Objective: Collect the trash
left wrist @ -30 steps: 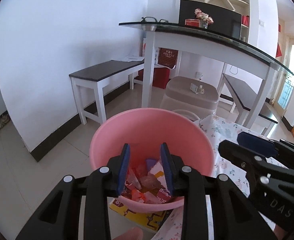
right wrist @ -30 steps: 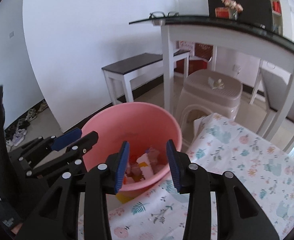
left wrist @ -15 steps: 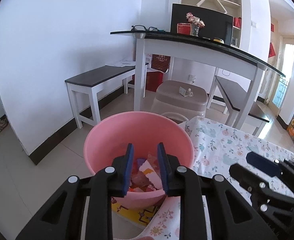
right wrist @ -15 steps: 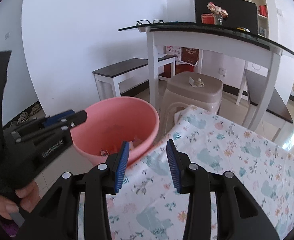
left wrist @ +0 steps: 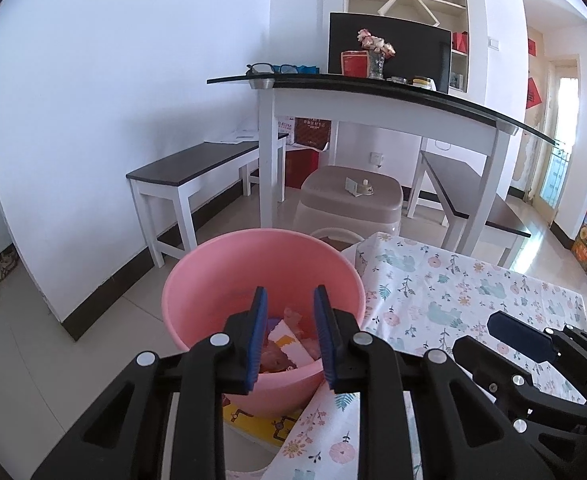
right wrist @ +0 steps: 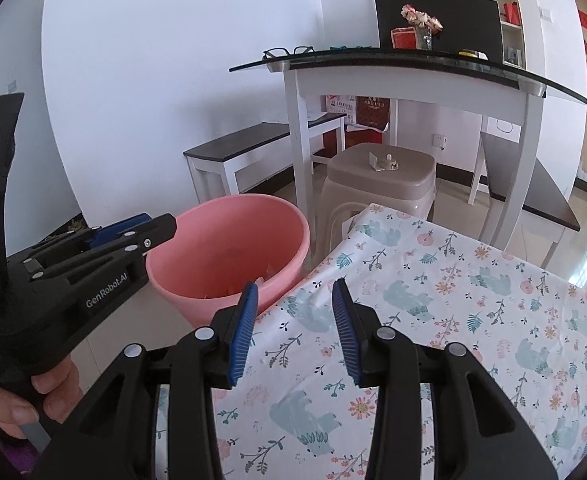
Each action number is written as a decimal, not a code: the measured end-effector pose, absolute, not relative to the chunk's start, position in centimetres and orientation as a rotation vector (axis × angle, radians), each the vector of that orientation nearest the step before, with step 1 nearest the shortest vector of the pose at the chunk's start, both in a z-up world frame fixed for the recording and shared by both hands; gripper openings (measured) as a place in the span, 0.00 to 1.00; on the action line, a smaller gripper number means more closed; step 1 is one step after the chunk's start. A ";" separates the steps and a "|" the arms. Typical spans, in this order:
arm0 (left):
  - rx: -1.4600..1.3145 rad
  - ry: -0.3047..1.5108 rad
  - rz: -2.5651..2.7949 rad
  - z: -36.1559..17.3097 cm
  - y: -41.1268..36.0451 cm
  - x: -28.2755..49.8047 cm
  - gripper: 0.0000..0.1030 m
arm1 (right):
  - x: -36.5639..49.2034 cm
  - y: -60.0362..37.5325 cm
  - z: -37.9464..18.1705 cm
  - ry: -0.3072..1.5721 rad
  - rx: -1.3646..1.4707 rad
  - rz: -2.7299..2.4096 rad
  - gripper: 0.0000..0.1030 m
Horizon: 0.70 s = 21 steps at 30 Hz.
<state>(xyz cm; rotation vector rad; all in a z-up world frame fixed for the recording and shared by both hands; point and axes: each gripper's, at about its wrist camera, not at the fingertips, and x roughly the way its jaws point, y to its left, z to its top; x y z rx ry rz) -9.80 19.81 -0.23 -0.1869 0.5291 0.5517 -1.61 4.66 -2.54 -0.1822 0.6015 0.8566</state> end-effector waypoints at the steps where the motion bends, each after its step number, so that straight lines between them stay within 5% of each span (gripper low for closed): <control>1: -0.185 0.529 0.550 -0.2 19.8 -9.9 0.22 | -1.7 4.6 -2.5 0.600 -0.182 0.856 0.38; 21: -0.164 0.531 0.555 0.4 18.9 -9.9 0.22 | -1.8 3.8 -2.4 0.593 -0.181 0.845 0.38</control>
